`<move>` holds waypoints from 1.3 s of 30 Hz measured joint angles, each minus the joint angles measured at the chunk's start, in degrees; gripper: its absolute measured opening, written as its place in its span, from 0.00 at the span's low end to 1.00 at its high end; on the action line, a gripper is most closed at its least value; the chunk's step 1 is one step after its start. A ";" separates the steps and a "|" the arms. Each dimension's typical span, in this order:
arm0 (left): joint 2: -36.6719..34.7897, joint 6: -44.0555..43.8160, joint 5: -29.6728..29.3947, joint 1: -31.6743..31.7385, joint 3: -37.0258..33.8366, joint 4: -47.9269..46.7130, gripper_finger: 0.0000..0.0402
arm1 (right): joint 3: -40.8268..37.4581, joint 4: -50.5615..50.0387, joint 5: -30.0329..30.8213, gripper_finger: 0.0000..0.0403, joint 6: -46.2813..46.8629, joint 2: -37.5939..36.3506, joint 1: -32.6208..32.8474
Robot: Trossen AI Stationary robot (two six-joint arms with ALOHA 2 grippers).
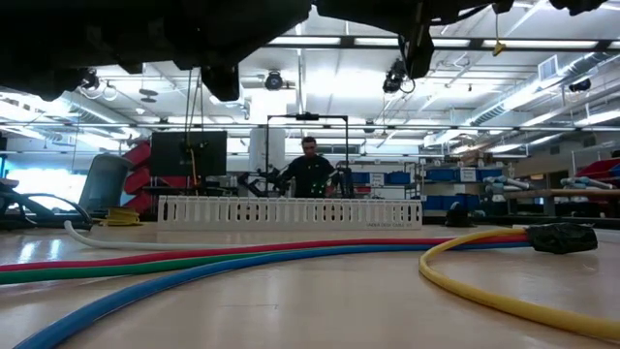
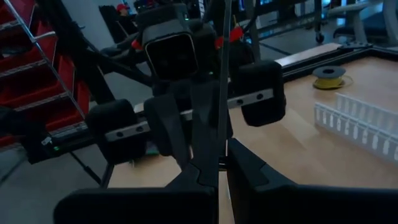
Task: Ziptie cables
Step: Insert zip tie on the cable wire
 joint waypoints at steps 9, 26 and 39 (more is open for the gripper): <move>0.00 2.00 -5.37 0.24 0.00 0.49 0.00 | -0.02 -3.01 -1.73 0.01 0.06 0.00 0.05; 0.00 3.06 -4.32 0.35 0.00 1.51 0.09 | -0.04 -3.58 -1.95 0.01 0.05 -0.04 1.10; 0.00 1.52 -3.49 0.35 0.00 7.65 0.14 | -0.04 -3.96 -1.95 0.01 0.03 -0.04 1.10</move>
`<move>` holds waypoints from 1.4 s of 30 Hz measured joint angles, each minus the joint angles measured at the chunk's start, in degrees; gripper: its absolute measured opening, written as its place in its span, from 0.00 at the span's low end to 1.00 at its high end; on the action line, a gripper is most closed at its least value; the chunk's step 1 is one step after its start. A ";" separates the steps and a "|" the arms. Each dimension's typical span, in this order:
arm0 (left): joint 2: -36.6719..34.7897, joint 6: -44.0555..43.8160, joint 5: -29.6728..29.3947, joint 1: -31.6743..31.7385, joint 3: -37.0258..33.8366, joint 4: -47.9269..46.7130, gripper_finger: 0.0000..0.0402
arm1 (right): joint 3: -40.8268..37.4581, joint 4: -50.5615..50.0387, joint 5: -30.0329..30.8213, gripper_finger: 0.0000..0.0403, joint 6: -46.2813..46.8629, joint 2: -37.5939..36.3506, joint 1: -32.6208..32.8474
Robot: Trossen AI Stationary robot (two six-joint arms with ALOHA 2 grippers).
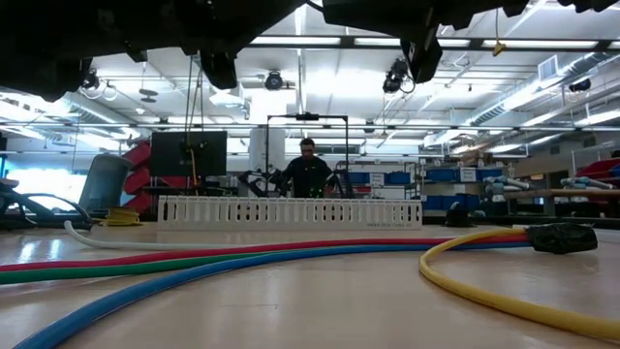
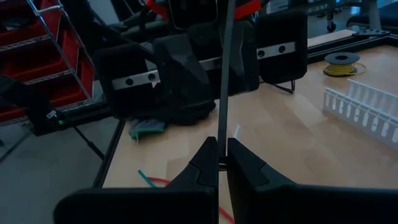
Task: Ziptie cables
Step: Insert zip tie on the cable wire
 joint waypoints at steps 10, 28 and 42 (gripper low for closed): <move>0.00 -1.29 0.07 0.09 0.00 0.04 0.01 | 0.00 -0.01 0.00 0.01 0.00 0.00 0.00; 0.00 -5.57 -0.90 0.22 0.02 -4.65 0.00 | -0.02 -0.19 0.05 0.01 -0.42 0.00 0.13; 0.00 -5.99 -3.90 0.24 0.02 -3.76 0.00 | -0.02 0.26 2.42 0.01 -0.62 0.00 0.72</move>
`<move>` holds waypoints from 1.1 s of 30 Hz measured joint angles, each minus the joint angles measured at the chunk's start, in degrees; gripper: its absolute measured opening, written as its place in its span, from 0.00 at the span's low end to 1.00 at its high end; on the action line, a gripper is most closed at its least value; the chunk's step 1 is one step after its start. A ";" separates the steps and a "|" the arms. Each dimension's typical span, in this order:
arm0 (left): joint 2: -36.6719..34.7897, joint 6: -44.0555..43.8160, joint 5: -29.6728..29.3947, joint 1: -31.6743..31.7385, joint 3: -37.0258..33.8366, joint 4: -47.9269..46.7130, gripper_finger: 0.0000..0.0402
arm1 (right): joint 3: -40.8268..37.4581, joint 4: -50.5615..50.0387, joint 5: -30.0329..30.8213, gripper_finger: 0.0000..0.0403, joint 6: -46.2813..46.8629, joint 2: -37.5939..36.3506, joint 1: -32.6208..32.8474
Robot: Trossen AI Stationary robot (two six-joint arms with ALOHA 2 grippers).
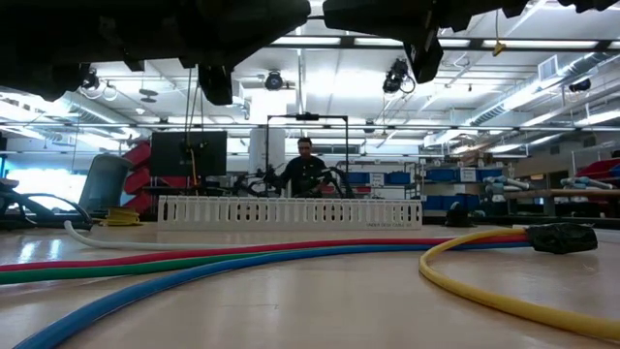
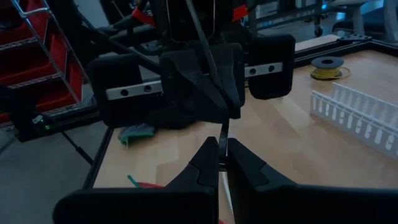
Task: Ziptie cables
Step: Insert zip tie on the cable wire
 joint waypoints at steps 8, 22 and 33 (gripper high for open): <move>0.02 0.07 0.71 -0.04 0.00 4.05 0.00 | 0.00 3.60 4.19 0.01 -5.27 0.00 1.60; 0.02 -2.44 3.96 -0.04 2.01 6.01 0.00 | 0.04 3.92 8.27 0.01 -5.87 0.00 3.37; 0.02 -20.48 0.74 1.27 4.61 6.16 0.00 | 0.04 3.74 16.48 0.01 -5.02 0.00 4.96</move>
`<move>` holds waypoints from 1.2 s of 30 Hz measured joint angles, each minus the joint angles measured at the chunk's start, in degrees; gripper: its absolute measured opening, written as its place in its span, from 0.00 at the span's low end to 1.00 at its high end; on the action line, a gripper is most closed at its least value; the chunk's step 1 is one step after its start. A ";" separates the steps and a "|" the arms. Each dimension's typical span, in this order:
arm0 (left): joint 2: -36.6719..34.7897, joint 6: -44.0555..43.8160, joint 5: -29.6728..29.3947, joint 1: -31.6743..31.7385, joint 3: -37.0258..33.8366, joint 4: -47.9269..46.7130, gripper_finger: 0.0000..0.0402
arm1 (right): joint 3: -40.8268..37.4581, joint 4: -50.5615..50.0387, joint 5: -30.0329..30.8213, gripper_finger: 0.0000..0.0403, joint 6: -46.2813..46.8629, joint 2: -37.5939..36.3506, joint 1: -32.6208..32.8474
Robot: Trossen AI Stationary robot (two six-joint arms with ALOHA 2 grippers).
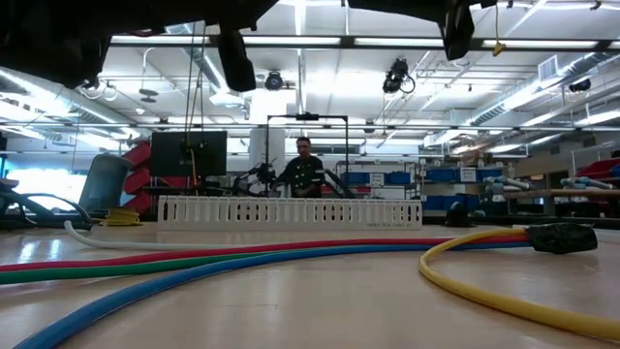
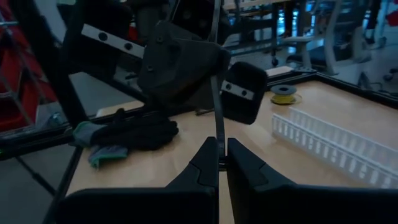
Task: Ziptie cables
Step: Insert zip tie on the cable wire
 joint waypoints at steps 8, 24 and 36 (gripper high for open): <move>0.00 -5.02 -2.88 1.00 0.00 -3.24 0.00 | 0.00 -0.15 2.45 0.01 0.88 0.00 -0.02; 0.02 -1.47 -5.65 1.67 -6.42 -0.10 0.00 | 0.00 -7.26 6.14 0.01 5.80 0.00 -0.39; 0.02 1.90 -4.82 1.70 -6.16 -0.02 0.00 | 0.00 -7.10 -1.60 0.01 7.01 0.00 -1.09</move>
